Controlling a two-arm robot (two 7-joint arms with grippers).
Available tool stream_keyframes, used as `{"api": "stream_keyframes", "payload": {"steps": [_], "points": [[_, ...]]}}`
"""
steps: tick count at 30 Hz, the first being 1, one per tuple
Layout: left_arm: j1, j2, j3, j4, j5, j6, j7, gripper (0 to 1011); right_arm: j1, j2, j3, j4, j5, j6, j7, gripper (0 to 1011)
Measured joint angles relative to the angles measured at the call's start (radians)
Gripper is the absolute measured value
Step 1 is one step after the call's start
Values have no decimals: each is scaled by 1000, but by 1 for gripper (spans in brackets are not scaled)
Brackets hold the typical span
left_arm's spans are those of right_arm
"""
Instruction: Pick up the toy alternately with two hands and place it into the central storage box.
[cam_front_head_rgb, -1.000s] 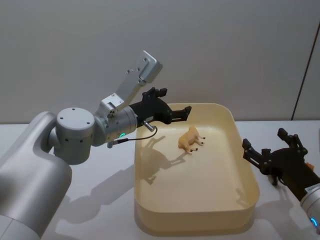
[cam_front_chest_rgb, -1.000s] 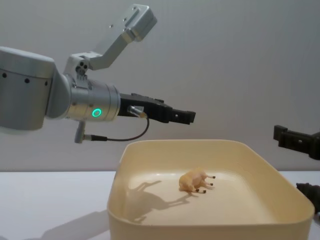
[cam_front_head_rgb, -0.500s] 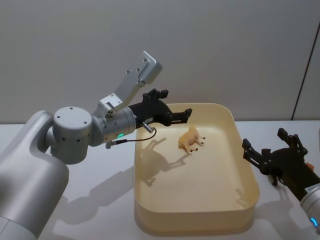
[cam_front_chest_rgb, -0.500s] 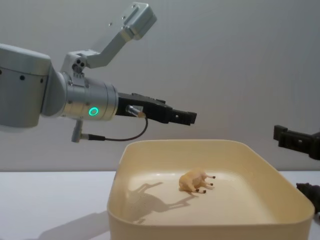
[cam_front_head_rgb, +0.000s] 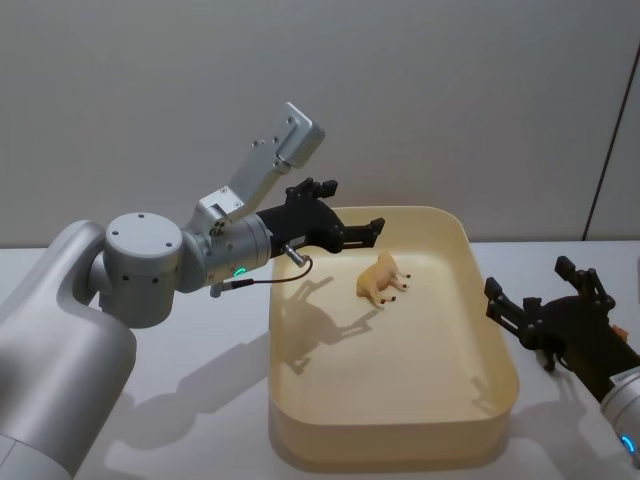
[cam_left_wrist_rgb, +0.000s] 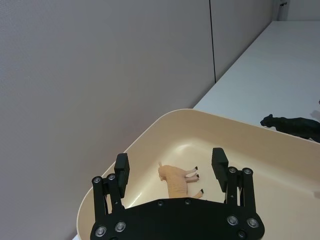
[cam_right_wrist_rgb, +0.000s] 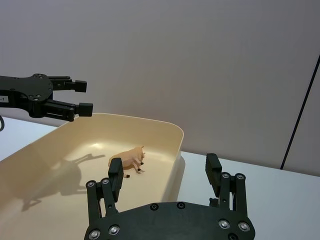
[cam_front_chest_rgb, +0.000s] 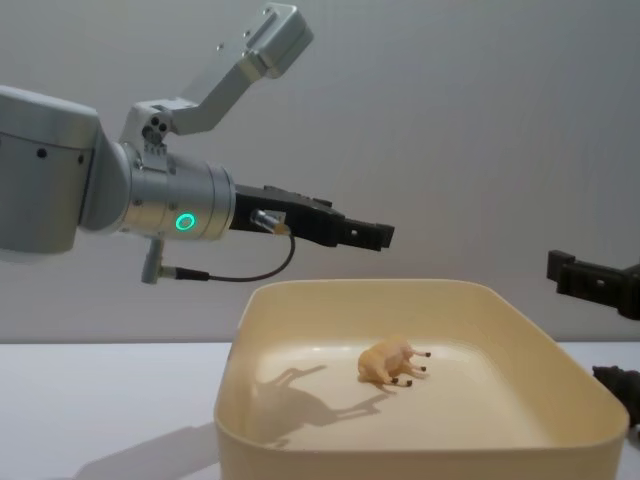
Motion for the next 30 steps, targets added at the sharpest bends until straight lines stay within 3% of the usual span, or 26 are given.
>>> {"api": "stream_keyframes", "payload": {"steps": [7, 11, 23, 30], "points": [[1, 1, 0, -1, 0, 1, -2, 1001, -2, 11, 7, 0, 0, 0, 8, 1001], [1, 1, 0, -1, 0, 1, -3, 1002, -17, 35, 23, -8, 6, 0, 13, 1001], [1, 1, 0, -2, 0, 2, -4, 1001, -167, 155, 102, -94, 60, 29, -44, 1001], [1, 1, 0, -2, 0, 2, -4, 1002, -250, 186, 131, -134, 81, 58, -97, 1001]]}}
